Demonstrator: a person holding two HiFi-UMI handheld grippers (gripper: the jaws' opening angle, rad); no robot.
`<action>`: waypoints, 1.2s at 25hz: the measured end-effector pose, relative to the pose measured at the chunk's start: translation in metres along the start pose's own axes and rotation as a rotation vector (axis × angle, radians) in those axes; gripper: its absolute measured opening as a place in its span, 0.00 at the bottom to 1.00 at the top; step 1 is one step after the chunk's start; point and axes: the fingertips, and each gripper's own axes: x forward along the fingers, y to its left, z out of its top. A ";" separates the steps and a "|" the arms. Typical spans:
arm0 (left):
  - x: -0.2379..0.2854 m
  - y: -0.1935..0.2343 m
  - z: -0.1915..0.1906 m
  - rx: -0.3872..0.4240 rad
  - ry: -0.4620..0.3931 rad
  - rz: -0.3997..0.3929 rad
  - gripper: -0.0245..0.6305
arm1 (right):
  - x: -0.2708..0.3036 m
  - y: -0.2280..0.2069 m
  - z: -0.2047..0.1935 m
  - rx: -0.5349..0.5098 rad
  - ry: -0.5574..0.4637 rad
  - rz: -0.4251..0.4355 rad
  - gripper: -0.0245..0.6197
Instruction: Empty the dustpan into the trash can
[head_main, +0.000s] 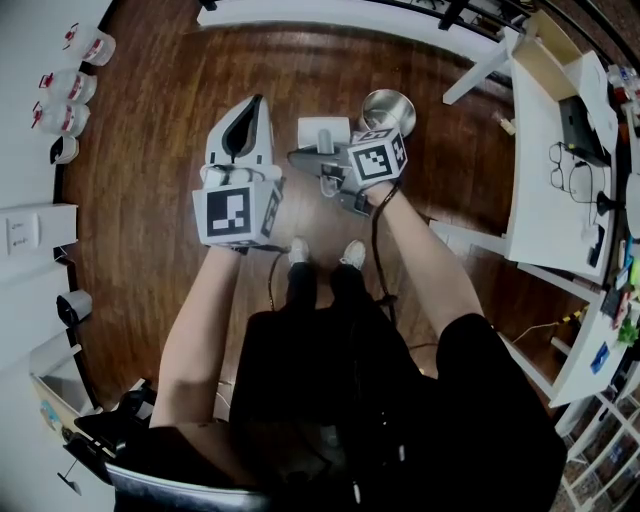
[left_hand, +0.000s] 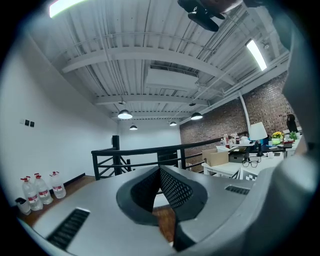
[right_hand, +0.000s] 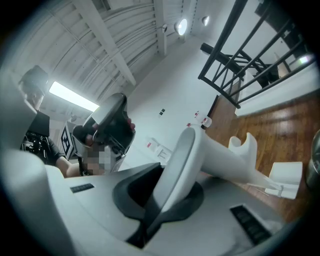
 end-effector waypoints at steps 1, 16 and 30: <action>0.001 -0.001 -0.006 -0.001 0.013 -0.001 0.04 | -0.001 -0.006 -0.002 0.008 -0.002 0.000 0.05; 0.009 0.011 -0.049 -0.017 0.103 0.053 0.04 | 0.004 -0.063 -0.017 0.071 0.019 0.001 0.05; 0.009 0.018 -0.063 -0.044 0.113 0.053 0.04 | 0.017 -0.072 -0.031 0.110 0.071 -0.014 0.05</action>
